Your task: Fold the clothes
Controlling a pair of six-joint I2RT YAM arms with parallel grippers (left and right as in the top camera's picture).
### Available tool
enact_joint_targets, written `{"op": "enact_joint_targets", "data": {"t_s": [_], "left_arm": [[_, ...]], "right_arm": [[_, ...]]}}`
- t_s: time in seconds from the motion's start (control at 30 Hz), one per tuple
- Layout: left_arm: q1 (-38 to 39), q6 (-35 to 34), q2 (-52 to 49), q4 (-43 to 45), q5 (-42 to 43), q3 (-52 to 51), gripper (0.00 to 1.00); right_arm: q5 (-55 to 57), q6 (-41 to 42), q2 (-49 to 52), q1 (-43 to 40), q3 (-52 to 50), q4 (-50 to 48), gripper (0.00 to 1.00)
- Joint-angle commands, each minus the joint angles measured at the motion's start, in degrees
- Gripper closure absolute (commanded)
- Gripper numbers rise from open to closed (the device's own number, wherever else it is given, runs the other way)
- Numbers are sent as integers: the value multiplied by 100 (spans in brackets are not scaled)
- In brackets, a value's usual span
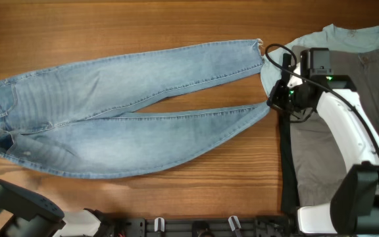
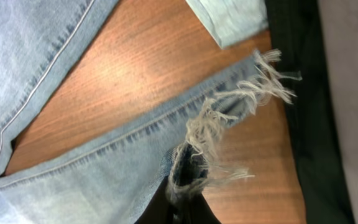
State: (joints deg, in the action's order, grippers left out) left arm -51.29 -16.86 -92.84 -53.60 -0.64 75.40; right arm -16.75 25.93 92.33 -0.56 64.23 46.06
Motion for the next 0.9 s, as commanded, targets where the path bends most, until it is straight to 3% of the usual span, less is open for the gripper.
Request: {"op": "enact_joint_targets", "data": {"t_s": [0.0, 0.1, 0.17, 0.2, 0.3, 0.4, 0.47, 0.5, 0.7, 0.87], "left_arm": [[2, 11, -17, 9, -164, 61, 96], [9, 9, -17, 4, -153, 61, 96], [9, 9, -17, 4, -136, 61, 96], [9, 9, -17, -4, -136, 61, 96], [7, 9, -17, -26, -133, 61, 96], [9, 9, -17, -24, -66, 61, 96], [9, 9, -17, -24, -48, 61, 96], [7, 9, -17, -24, -48, 61, 96], [9, 9, -17, -17, -28, 61, 96], [9, 9, -17, 9, 20, 61, 96]], "right_arm": [[-101, 107, 68, 22, 92, -109, 91], [-105, 103, 96, 24, 92, -243, 77], [-103, 81, 149, 24, 92, -426, 73], [-98, -66, 199, 24, 92, -522, 66], [328, -153, 365, 22, 92, -529, 65], [520, -1023, 575, 22, 92, -597, 56], [518, -1812, 603, 22, 92, -638, 57], [518, -1958, 603, 22, 92, -636, 64], [-584, -2345, 603, 22, 92, -1137, 66], [-573, -2430, 616, 24, 92, -2050, 76]]}}
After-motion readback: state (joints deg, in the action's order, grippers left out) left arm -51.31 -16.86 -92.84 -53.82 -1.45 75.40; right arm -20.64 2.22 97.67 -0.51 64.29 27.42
